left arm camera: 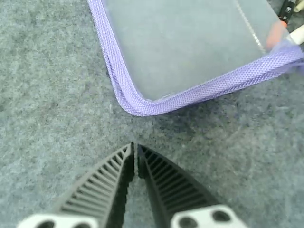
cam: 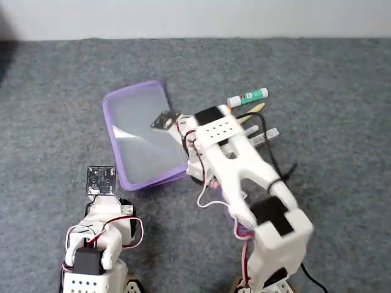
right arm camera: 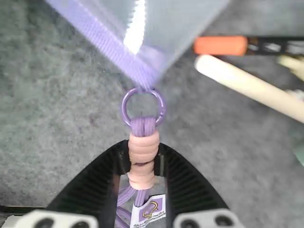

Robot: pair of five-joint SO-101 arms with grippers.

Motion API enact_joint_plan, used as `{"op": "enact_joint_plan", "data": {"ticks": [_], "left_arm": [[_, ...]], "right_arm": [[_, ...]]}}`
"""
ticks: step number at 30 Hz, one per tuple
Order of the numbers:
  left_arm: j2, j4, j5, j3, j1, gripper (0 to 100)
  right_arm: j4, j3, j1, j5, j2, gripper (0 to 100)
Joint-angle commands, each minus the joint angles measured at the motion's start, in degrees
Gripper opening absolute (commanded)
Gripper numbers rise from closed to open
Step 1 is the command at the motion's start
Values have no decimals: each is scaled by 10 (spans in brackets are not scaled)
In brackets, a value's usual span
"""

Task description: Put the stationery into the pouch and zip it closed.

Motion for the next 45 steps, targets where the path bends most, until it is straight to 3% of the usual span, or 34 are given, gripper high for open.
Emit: {"op": "enact_joint_plan", "data": {"ticks": [1,9,17,21,37,45], "left_arm": [[-8,3,0,-3,3,14],[-8,3,0,-3,3,14],[-8,3,0,-3,3,14],[-8,3,0,-3,3,14],[-8,2,-4,-8,-7,15],[-8,-43,-92,-77,-143,15]], "right_arm": [[16,-25,12,-26,-88,8],[41,-25,24,-57,-153,8],[96,-25,24,-184,-218,8],[90,-25,23,-198,-263,8],[-119,-25,24,-195,-338,8],[-240,-25,23,-195,-337,8]]}}
